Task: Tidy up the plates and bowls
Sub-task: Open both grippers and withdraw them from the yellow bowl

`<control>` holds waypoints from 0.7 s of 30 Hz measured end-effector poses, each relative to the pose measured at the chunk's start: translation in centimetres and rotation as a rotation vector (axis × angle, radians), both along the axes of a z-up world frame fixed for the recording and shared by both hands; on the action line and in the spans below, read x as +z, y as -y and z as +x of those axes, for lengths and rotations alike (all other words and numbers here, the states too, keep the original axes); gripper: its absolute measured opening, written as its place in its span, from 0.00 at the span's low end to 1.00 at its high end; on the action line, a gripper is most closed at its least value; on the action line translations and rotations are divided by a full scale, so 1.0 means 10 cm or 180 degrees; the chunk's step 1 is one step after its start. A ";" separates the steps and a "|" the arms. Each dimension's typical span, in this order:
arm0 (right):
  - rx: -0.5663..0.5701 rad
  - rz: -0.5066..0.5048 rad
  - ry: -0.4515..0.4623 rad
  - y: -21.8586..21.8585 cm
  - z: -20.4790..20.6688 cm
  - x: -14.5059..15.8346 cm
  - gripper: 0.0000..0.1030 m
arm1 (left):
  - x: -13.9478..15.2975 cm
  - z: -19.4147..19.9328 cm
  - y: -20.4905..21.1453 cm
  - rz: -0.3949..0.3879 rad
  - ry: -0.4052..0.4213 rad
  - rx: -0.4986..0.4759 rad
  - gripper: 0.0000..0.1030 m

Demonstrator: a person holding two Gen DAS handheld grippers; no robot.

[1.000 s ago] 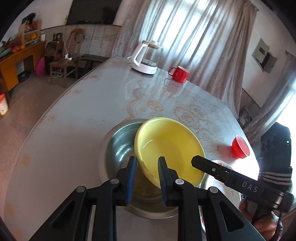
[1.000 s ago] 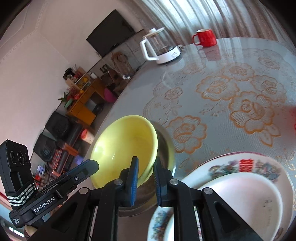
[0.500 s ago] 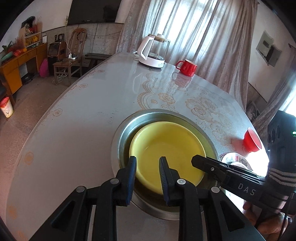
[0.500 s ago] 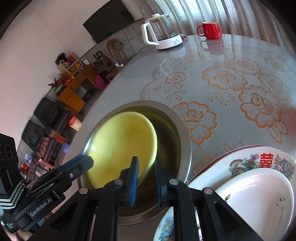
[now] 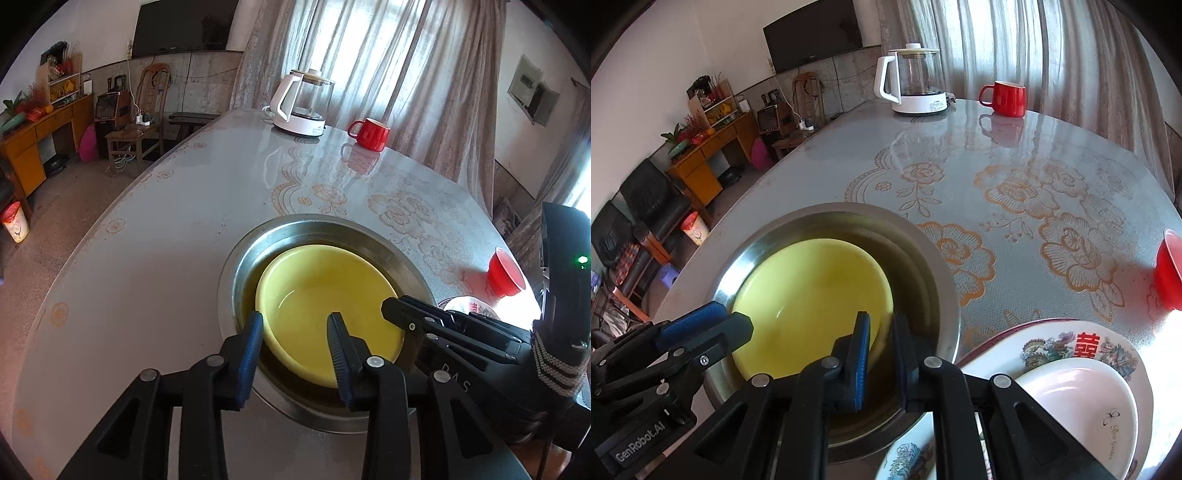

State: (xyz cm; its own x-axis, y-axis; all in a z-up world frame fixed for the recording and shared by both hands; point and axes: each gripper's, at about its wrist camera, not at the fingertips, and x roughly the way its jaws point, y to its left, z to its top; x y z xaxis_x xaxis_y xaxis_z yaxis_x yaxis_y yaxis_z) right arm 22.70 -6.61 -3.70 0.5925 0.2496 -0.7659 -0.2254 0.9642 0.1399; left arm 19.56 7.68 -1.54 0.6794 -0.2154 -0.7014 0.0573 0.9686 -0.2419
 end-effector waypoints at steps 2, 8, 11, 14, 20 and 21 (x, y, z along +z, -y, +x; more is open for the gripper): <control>-0.0009 0.0003 0.0013 0.00 0.00 0.01 0.12 | 0.02 -0.03 0.00 0.0005 0.0022 0.0033 0.40; 0.0016 0.0073 0.0032 0.00 -0.08 0.03 0.19 | 0.09 -0.14 -0.03 0.0006 0.0105 0.0178 0.67; 0.0039 0.0113 0.0053 -0.04 -0.13 0.05 0.22 | 0.11 -0.19 -0.06 0.0057 0.0136 0.0259 0.67; 0.0038 0.0203 0.0057 -0.01 -0.17 0.07 0.25 | 0.12 -0.26 -0.07 0.0145 0.0160 0.0340 0.67; -0.0023 0.0436 0.0093 0.12 -0.28 0.12 0.28 | 0.12 -0.34 -0.03 0.0254 0.0184 0.0370 0.67; -0.0035 0.0468 0.0108 0.15 -0.30 0.14 0.29 | 0.12 -0.35 -0.03 0.0251 0.0183 0.0359 0.67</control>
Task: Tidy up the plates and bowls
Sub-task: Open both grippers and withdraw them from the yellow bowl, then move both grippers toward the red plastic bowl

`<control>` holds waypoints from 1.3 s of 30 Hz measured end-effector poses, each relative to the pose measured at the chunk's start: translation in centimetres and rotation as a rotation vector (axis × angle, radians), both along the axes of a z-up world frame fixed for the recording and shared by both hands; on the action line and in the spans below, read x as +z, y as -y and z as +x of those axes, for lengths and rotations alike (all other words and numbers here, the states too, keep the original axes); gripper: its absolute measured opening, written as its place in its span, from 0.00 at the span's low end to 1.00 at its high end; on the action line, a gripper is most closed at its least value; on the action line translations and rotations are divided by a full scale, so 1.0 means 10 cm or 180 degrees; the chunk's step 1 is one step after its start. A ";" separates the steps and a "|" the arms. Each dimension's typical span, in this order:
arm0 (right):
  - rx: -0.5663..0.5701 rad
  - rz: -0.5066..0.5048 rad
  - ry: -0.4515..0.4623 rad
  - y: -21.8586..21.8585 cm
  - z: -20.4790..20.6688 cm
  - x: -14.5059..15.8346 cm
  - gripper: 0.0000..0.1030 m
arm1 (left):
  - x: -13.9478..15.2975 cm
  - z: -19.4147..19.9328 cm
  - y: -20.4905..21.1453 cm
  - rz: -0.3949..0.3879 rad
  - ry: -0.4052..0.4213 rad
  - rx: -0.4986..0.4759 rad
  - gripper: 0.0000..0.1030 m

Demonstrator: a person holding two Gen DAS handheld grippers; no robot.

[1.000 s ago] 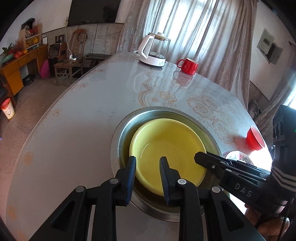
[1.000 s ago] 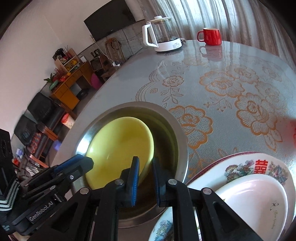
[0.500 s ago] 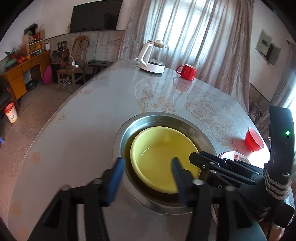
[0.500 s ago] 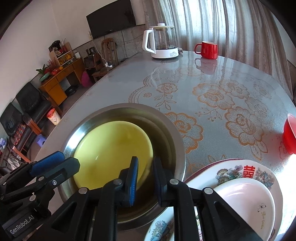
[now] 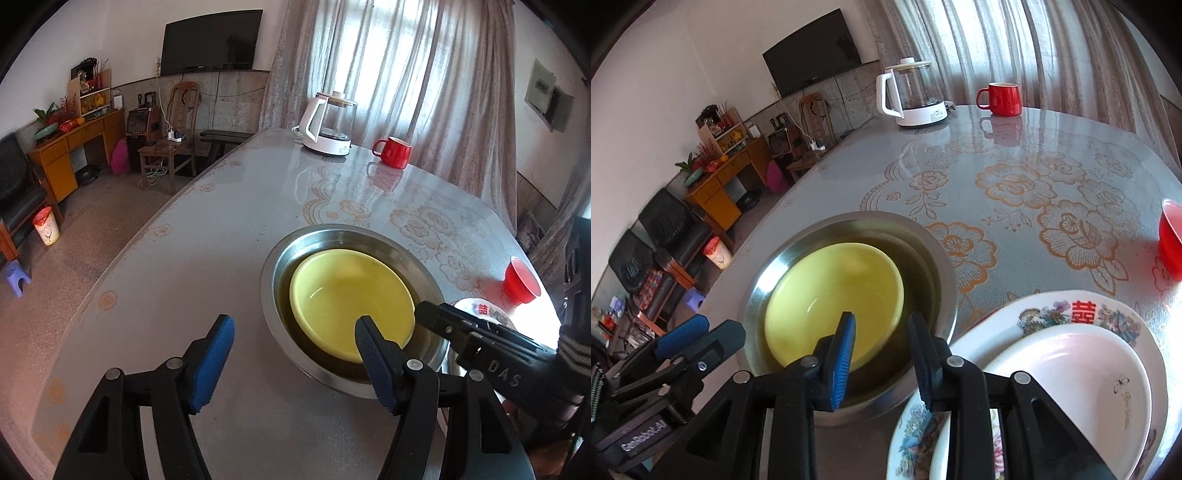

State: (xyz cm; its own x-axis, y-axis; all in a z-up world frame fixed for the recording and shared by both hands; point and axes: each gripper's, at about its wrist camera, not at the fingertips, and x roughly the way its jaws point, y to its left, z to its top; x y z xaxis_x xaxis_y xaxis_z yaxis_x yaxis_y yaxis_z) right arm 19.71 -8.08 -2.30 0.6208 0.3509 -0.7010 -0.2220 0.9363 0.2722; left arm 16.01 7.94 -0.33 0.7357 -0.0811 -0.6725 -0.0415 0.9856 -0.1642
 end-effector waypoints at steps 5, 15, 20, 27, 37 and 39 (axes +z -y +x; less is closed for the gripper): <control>-0.0045 0.0144 0.0097 0.11 -0.15 0.09 0.31 | 0.02 -0.07 0.07 0.0014 0.0018 -0.0043 0.67; -0.0238 0.0273 0.0158 0.50 -0.39 0.14 0.38 | 0.05 -0.17 0.29 0.0040 0.0029 -0.0216 0.67; -0.0421 0.0338 0.0139 0.75 -0.50 0.11 0.40 | 0.04 -0.18 0.38 0.0031 -0.0009 -0.0263 0.71; -0.0716 0.0389 0.0131 1.09 -0.65 0.07 0.44 | 0.09 -0.30 0.46 -0.0041 0.0159 -0.0355 0.89; -0.1212 0.0463 0.0002 1.65 -0.78 -0.07 0.44 | 0.18 -0.42 0.91 0.0489 0.0394 -0.0740 1.00; -0.1306 0.0481 -0.0027 1.76 -0.81 -0.10 0.44 | 0.20 -0.43 1.00 0.0516 0.0414 -0.0858 1.00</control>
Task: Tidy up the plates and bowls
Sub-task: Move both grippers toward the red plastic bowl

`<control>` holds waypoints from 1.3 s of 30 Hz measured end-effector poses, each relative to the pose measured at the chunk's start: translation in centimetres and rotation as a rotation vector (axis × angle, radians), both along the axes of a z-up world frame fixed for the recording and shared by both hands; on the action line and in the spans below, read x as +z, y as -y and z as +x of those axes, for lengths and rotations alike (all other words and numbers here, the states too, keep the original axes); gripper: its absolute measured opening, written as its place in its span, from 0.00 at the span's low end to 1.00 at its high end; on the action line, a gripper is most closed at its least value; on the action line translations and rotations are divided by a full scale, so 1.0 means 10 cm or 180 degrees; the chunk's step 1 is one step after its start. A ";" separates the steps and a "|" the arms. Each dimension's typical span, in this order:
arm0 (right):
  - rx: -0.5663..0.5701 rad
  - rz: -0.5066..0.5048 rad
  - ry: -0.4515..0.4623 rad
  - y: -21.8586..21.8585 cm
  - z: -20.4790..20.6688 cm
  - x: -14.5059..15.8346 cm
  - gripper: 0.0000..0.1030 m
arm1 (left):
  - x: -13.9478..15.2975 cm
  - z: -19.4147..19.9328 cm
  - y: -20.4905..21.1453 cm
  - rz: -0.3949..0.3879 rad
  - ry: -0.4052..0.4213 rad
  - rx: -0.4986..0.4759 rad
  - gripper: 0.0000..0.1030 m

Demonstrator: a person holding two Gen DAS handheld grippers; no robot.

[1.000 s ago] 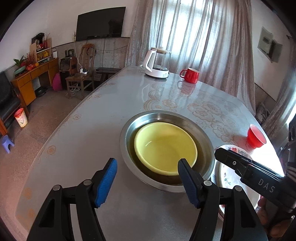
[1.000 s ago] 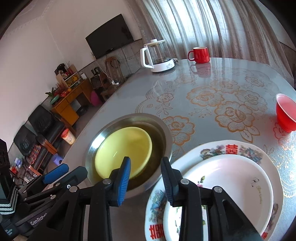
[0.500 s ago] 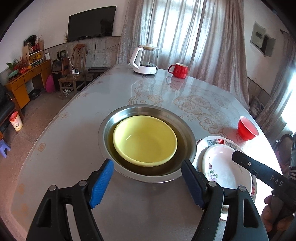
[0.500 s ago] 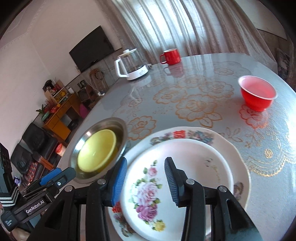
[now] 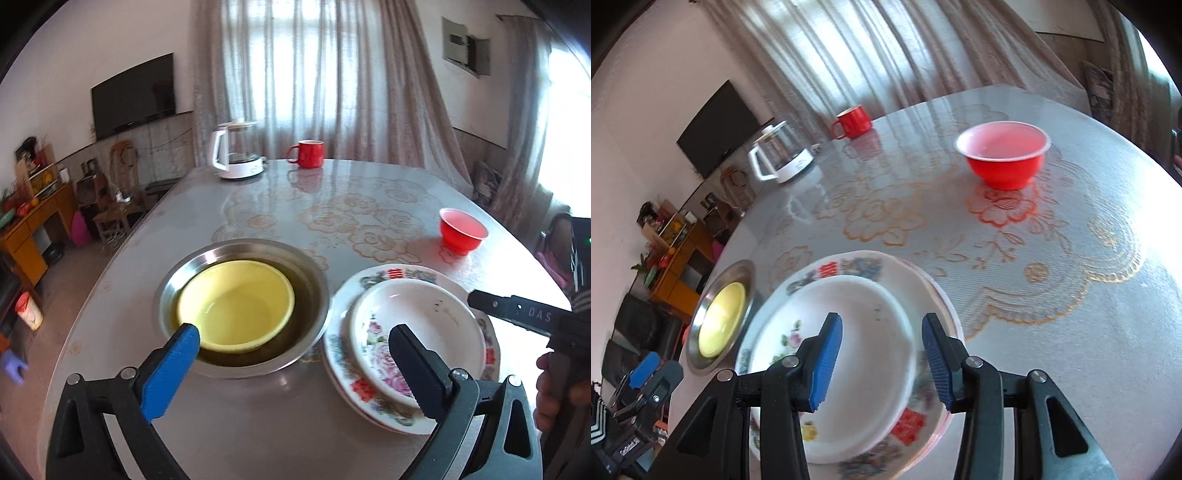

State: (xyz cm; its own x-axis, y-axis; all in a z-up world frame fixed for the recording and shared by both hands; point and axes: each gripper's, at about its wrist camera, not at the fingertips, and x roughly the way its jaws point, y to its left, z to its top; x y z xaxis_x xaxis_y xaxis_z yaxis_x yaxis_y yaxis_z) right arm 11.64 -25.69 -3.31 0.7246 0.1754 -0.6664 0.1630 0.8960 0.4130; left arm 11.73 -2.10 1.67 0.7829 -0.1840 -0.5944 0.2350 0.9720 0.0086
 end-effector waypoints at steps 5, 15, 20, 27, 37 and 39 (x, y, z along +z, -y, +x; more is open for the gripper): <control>-0.0133 0.0057 0.0075 0.18 -0.09 0.03 0.55 | 0.05 0.06 0.27 0.0077 0.0009 -0.0214 1.00; -0.0216 0.0148 0.0068 0.44 -0.13 -0.02 0.56 | 0.10 0.35 0.58 -0.0103 -0.0277 -0.0387 1.00; -0.0287 0.0158 0.0057 0.62 -0.14 -0.06 0.56 | 0.11 0.52 0.71 -0.0098 -0.0355 -0.0315 1.00; -0.0514 0.0277 -0.0039 0.92 -0.11 -0.15 0.56 | 0.10 0.78 0.91 -0.0194 -0.0620 -0.0461 0.92; -0.0699 0.0234 0.0071 1.32 0.02 -0.01 0.56 | 0.06 1.16 1.42 -0.0326 -0.0924 -0.0746 0.74; -0.0769 0.0286 0.0097 1.43 0.08 0.02 0.56 | 0.08 1.24 1.51 -0.0378 -0.0982 -0.0810 0.73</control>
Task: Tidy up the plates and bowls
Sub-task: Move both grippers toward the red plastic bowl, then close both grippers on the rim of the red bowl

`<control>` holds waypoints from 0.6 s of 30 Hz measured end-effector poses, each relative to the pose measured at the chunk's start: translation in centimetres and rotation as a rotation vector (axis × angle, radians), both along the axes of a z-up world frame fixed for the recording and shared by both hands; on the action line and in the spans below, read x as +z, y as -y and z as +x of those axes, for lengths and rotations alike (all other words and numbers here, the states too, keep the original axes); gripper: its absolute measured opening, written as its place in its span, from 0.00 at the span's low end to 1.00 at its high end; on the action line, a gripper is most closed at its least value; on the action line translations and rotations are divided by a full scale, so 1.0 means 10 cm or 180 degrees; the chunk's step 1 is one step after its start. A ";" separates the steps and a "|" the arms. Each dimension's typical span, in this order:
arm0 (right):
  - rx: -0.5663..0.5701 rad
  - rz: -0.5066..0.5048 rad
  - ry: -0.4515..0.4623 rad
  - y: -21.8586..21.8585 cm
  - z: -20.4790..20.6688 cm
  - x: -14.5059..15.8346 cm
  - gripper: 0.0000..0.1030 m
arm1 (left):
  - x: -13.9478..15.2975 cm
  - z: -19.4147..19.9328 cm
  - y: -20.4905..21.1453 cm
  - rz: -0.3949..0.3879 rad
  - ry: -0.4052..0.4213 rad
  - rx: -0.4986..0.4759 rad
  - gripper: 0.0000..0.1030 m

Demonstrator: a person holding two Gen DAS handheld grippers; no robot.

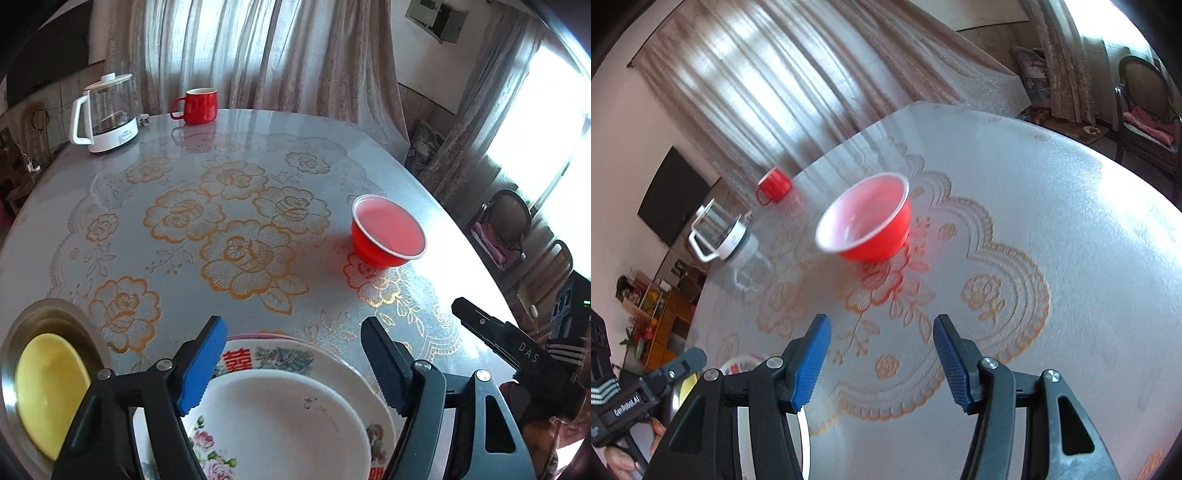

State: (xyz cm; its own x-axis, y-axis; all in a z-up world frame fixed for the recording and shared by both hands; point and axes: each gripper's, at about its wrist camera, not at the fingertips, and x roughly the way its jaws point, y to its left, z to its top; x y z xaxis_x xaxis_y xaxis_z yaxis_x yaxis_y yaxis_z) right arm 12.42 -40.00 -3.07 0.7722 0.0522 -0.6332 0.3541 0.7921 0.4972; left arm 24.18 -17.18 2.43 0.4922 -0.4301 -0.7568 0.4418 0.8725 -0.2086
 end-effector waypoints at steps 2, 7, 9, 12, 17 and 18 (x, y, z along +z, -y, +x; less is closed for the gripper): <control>-0.0035 0.0010 0.0023 0.09 0.06 0.04 0.56 | 0.00 0.11 0.11 -0.0009 -0.0064 -0.0037 0.71; -0.0048 -0.0170 0.0138 0.18 0.22 0.18 0.44 | -0.05 0.40 0.36 -0.0200 -0.0328 -0.0110 0.52; -0.0053 -0.0150 0.0120 0.24 0.31 0.19 0.36 | -0.08 0.48 0.47 -0.0248 -0.0391 -0.0125 0.43; -0.0087 -0.0124 0.0090 0.30 0.44 0.17 0.31 | -0.11 0.59 0.64 -0.0276 -0.0406 -0.0144 0.35; -0.0113 0.0018 0.0020 0.43 0.68 0.09 0.28 | -0.12 0.76 0.85 -0.0403 -0.0397 -0.0164 0.34; -0.0115 0.0037 -0.0001 0.46 0.73 0.07 0.28 | -0.12 0.79 0.88 -0.0423 -0.0383 -0.0157 0.34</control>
